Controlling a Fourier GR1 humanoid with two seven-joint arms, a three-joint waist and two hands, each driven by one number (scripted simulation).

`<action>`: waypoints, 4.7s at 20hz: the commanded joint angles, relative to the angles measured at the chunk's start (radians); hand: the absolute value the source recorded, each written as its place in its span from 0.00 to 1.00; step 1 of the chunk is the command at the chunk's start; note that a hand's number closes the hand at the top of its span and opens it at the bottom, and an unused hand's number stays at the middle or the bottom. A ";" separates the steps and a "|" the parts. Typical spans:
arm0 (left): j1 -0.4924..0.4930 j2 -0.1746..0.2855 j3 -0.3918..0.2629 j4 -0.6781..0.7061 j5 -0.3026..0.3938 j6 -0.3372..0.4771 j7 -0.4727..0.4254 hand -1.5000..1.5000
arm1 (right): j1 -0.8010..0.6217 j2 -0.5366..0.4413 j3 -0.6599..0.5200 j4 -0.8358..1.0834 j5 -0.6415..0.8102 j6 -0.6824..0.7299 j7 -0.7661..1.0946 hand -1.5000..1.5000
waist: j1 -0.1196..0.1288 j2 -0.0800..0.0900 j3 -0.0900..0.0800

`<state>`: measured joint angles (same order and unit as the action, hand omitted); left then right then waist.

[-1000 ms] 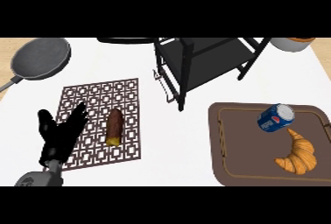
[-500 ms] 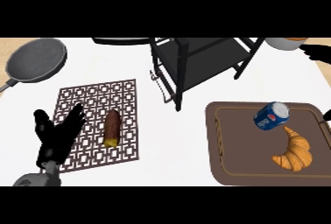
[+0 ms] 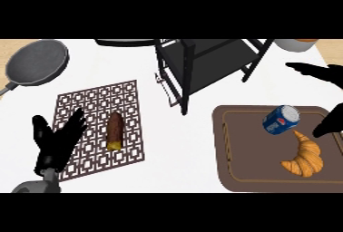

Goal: Pick the can from the tray and place it in the tiered shelf

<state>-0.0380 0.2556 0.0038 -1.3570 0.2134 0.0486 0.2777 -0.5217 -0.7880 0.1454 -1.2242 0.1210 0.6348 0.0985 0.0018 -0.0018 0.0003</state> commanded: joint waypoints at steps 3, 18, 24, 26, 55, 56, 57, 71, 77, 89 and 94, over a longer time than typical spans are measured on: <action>0.063 -0.025 -0.026 -0.071 -0.037 0.005 0.015 0.50 | 0.023 0.046 -0.017 -0.036 0.097 0.001 0.083 0.00 | 0.005 0.001 0.000; 0.023 -0.058 0.035 0.016 -0.068 -0.022 -0.014 0.50 | 0.166 0.179 -0.071 -0.145 0.330 -0.050 0.073 0.00 | 0.001 0.002 0.000; -0.009 -0.069 0.053 0.037 -0.078 -0.037 -0.028 0.50 | 0.140 0.231 -0.086 -0.053 0.456 -0.134 0.018 0.00 | 0.001 0.002 0.000; -0.074 -0.043 0.080 0.067 -0.043 -0.067 0.029 0.50 | 0.126 0.253 -0.056 0.039 0.514 -0.191 -0.029 0.00 | 0.001 0.003 0.000; 0.004 -0.092 0.083 0.023 -0.109 -0.066 -0.005 0.50 | 0.141 0.369 -0.048 0.146 0.644 -0.245 -0.415 1.00 | -0.002 0.002 0.000; -0.028 -0.037 0.112 -0.030 -0.069 -0.102 0.072 0.50 | 0.164 0.420 0.001 0.113 0.657 -0.252 -0.410 1.00 | -0.002 0.000 0.000; 0.001 -0.092 0.088 0.009 -0.116 -0.047 -0.002 0.50 | 0.171 0.463 0.044 0.029 0.665 -0.213 -0.347 1.00 | -0.009 -0.002 -0.001; 0.034 -0.084 0.086 -0.036 -0.106 -0.063 0.039 0.50 | 0.276 0.724 0.121 -0.753 0.567 -0.054 0.034 1.00 | -0.026 -0.009 -0.001; 0.052 -0.069 0.111 -0.032 -0.084 -0.089 0.017 0.50 | 0.105 0.786 -0.047 -0.986 0.421 0.101 0.375 1.00 | -0.012 -0.006 -0.002; -0.027 -0.096 0.088 -0.007 -0.107 -0.068 0.046 0.50 | -0.519 0.697 -0.372 -0.676 0.181 0.075 0.753 1.00 | 0.004 -0.001 -0.002; -0.037 -0.091 0.086 -0.033 -0.108 -0.066 0.082 0.50 | -0.632 0.595 -0.422 -0.400 0.238 -0.006 0.579 1.00 | 0.017 0.006 -0.001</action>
<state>-0.0520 0.1649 0.0969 -1.3745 0.1059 -0.0231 0.3131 -1.0308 -0.1285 -0.2272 -1.8104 0.3389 0.6788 0.7380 0.0101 -0.0006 0.0000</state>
